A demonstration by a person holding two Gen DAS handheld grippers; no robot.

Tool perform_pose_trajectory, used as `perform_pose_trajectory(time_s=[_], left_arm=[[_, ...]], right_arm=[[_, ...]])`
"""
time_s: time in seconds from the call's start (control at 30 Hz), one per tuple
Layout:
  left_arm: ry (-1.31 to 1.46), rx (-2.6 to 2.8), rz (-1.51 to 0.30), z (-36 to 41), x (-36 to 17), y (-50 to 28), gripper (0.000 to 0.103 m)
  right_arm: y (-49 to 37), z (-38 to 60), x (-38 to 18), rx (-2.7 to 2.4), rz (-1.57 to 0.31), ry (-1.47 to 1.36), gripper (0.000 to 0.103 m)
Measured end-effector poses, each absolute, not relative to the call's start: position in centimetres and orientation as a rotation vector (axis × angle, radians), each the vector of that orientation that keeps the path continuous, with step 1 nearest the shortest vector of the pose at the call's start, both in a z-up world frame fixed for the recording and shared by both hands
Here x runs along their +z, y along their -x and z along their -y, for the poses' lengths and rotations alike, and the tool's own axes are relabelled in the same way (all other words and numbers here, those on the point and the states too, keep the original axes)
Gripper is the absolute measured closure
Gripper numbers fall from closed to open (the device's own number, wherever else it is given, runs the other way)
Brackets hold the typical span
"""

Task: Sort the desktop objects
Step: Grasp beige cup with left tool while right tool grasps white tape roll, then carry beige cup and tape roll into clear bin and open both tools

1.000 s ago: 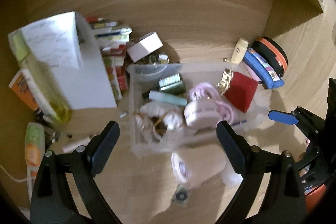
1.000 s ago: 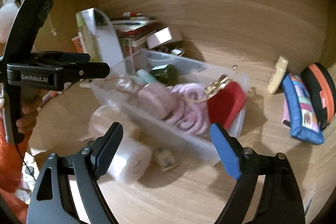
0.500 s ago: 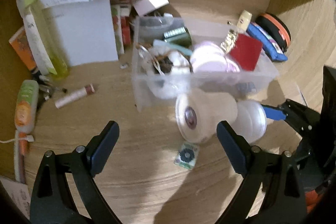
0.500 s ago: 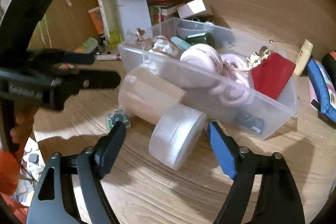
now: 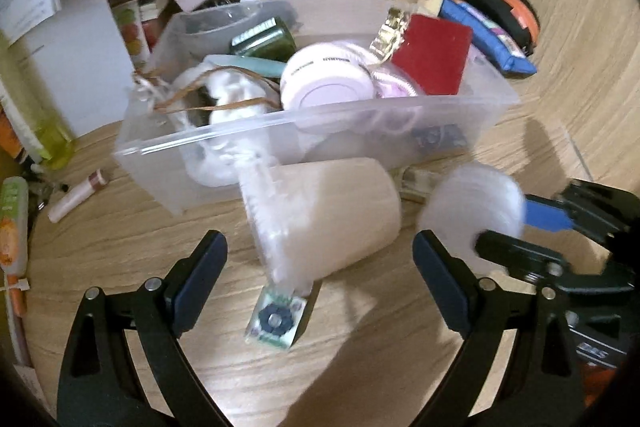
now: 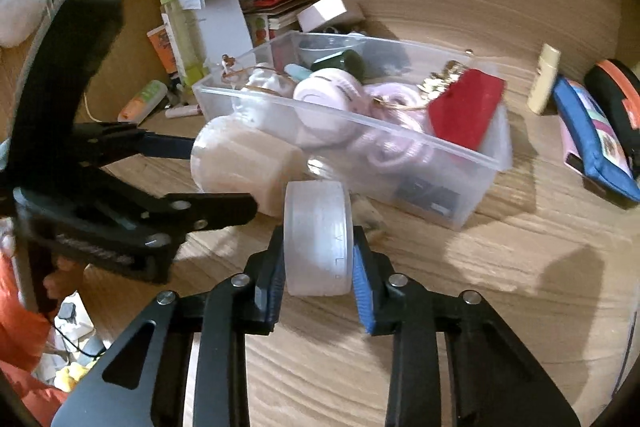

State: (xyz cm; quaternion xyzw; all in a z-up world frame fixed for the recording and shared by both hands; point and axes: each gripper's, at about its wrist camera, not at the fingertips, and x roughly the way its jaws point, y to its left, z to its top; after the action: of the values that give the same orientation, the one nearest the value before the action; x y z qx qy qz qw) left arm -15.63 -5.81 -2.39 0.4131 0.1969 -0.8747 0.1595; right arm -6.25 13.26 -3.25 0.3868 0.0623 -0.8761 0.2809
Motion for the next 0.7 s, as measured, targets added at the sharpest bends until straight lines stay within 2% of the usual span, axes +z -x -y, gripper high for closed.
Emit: perform_pose_trajectory(time_s=[0.23, 0.3, 0.37, 0.57, 0.7], left_arm=[[-1.181, -2.497, -0.578, 5.5, -3.0, 17.6, 0.009], [-1.157, -2.483, -0.564, 5.5, -2.9, 17.7, 0.015], [-1.136, -2.466, -0.556, 5.5, -2.8, 17.5, 0.028], [-1.083, -2.476, -0.546, 4.9, -2.0, 16.6, 0.037], [-1.046, -2.502, -0.588, 4.9, -1.3, 15.4, 0.037]], right_arm=[[6.0, -15.6, -2.8, -2.386, -0.127, -1.037, 0.076], [6.0, -16.1, -2.5, -2.398, -0.115, -1.026, 0.076], [6.0, -16.2, -2.3, -2.400, -0.107, -1.015, 0.076], [6.1, -15.8, -1.6, -2.405, -0.106, -0.981, 0.076], [6.4, -15.6, -0.4, -2.416, -0.109, -0.943, 0.076]])
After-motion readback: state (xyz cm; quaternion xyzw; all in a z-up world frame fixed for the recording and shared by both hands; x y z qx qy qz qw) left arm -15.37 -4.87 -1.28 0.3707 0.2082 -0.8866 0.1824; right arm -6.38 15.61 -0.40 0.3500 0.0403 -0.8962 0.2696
